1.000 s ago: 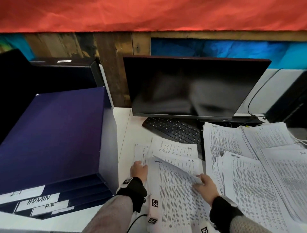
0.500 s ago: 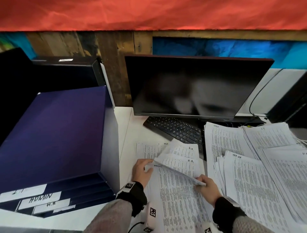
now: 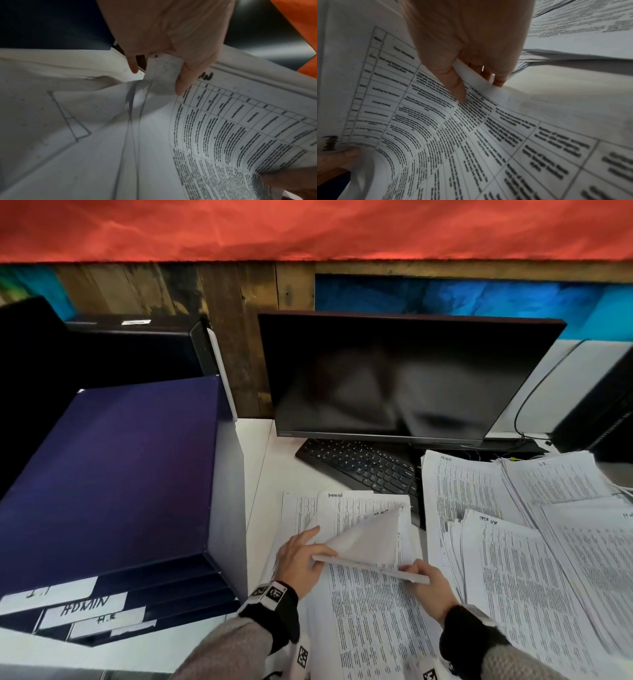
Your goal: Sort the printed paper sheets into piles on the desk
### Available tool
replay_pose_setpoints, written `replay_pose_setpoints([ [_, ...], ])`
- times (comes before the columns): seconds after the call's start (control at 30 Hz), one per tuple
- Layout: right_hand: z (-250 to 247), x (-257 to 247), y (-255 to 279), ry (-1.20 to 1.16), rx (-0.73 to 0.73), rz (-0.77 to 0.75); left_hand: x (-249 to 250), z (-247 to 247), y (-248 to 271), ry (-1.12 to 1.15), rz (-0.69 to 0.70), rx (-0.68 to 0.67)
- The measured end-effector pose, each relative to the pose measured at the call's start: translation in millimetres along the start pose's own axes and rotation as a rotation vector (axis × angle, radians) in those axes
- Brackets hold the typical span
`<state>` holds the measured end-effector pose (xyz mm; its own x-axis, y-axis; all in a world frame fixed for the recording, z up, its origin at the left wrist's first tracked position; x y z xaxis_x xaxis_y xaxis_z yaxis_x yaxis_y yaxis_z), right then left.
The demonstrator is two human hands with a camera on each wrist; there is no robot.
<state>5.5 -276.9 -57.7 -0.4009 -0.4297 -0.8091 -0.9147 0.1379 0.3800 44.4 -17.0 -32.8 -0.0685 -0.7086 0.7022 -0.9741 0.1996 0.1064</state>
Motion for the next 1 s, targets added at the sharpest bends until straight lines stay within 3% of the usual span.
replay_pose_setpoints([
  [0.43, -2.5, -3.4, 4.5, 0.015, -0.019, 0.025, 8.2, 3.0, -4.1, 0.422, -0.259, -0.239],
  [0.63, -3.4, -2.3, 4.9, -0.023, -0.020, 0.043, 15.5, 14.9, -3.1, 0.370, -0.206, -0.336],
  [0.83, -2.9, -3.3, 7.1, -0.052, -0.035, 0.051, 16.6, 11.4, -2.0, 0.411, -0.284, -0.320],
  [0.9, -2.1, -2.8, 6.3, -0.048, -0.044, 0.051, 11.2, 11.7, -6.2, 0.569, -0.339, -0.278],
  [1.0, -1.3, -1.9, 4.8, -0.036, -0.037, 0.048, -4.9, 5.5, -13.1, 0.826, -0.492, -0.091],
])
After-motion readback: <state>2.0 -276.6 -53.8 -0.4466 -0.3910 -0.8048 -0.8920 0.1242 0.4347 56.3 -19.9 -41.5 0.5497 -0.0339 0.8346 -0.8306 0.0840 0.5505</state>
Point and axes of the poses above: each hand's wrist, its own y-axis away from the middle knuckle, its own z-axis out of the palm, x = y × z, the point moved 8 cm from there along -y, towards the middle knuckle, and after that the axes turned 1 degree about -x, right-handed, at the moved point
